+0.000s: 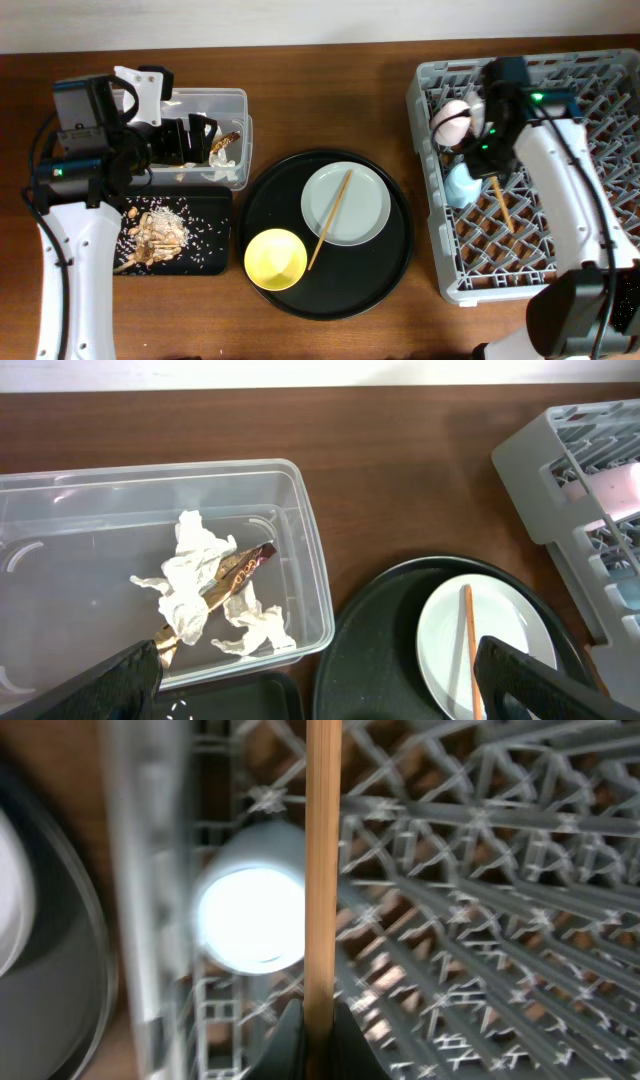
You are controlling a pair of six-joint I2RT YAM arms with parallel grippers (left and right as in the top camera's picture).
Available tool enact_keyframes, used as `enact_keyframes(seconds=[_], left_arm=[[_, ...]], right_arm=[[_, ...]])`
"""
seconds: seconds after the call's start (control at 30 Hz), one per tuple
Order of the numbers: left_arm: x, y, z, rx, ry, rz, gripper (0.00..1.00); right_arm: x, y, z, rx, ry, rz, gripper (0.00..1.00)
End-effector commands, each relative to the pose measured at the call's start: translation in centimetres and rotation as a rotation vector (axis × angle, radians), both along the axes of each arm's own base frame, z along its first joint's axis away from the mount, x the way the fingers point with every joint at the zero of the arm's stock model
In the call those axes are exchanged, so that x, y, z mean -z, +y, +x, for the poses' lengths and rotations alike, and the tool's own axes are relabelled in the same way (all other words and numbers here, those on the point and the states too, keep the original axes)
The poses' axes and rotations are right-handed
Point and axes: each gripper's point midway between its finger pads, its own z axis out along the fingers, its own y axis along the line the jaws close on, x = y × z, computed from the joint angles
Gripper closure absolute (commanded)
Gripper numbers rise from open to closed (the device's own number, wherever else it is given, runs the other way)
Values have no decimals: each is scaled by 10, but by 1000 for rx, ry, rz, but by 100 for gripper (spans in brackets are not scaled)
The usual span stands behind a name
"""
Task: Sort waste into correct bins and load items into the dishwasher rack
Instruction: 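Carry the chopsticks with the right gripper and drop them in the rack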
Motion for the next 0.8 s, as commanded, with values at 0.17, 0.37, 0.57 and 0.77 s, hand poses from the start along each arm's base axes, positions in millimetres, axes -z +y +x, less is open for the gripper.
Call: enact_keyframes(seconds=[0.17,0.37,0.57,0.77], left_arm=[[-8,2,1,1,-25,13,1],[-8,2,1,1,-25,13,1],[-8,2,1,1,-25,13,1],[-8,2,1,1,-25,13,1]], right_arm=[[18,-41,16,35,-6,-31,96],[29,-48,28,48,-43,-36,77],[37,-48,30,54,-28,-34,58],[43,-9,19,84,11,201,37]])
